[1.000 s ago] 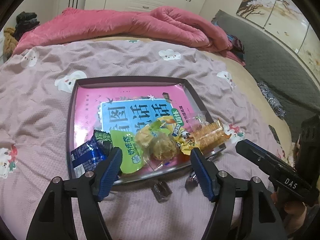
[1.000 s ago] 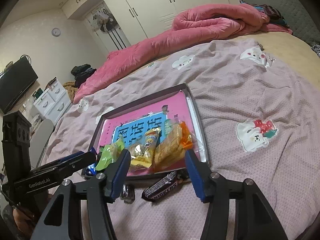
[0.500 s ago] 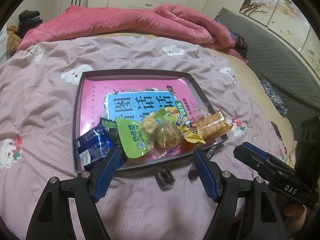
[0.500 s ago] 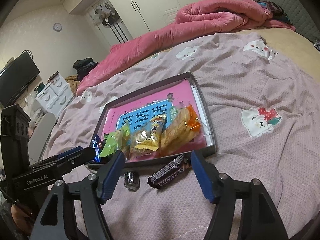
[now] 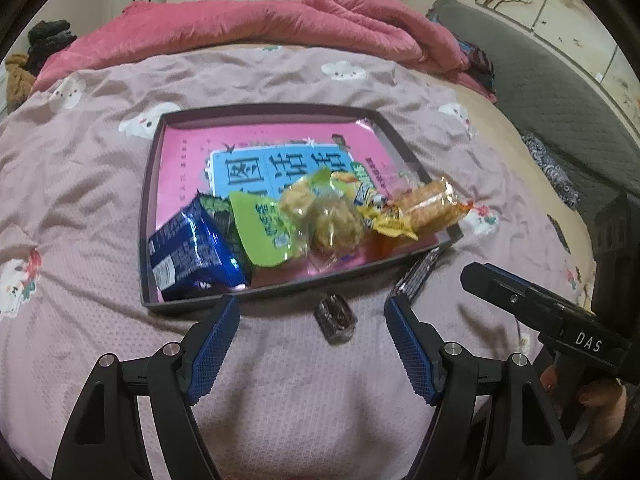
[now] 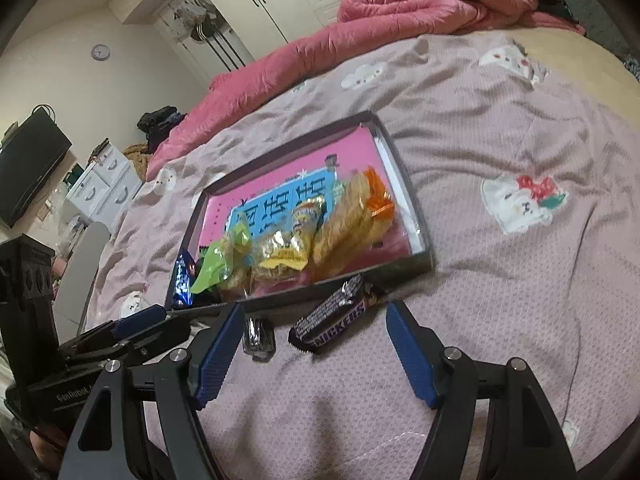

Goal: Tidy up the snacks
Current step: 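Withdraw both open tools toward the Snickers bar and dark wrapped chocolate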

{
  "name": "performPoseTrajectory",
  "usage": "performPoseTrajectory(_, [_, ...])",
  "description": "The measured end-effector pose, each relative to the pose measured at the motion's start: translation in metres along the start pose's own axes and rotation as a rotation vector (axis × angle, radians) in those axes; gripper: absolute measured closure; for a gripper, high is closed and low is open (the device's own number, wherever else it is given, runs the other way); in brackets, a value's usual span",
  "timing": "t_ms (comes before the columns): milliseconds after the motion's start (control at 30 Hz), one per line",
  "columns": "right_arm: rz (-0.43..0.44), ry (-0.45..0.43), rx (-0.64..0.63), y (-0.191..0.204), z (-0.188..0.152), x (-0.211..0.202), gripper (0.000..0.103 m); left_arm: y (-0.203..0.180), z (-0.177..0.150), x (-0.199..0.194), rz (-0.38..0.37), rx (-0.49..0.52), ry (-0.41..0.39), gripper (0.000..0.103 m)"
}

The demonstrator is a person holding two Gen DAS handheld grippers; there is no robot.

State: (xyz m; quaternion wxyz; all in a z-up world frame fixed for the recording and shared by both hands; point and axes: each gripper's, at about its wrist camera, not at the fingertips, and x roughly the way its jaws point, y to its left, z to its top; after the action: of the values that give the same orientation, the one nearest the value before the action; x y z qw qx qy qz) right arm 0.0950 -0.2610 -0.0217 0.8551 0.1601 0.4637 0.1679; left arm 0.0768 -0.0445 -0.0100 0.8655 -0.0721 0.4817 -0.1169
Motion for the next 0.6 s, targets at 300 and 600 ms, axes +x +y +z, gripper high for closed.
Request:
performPoseTrajectory(300, [0.009,0.055,0.043,-0.008,-0.006,0.015,0.03,-0.003,-0.012,0.022,0.012,0.016,0.056,0.026])
performPoseTrajectory(600, [0.033,0.114,0.12,-0.017,-0.008,0.038,0.03,-0.006,-0.018,0.041,0.006,0.023,0.084,0.026])
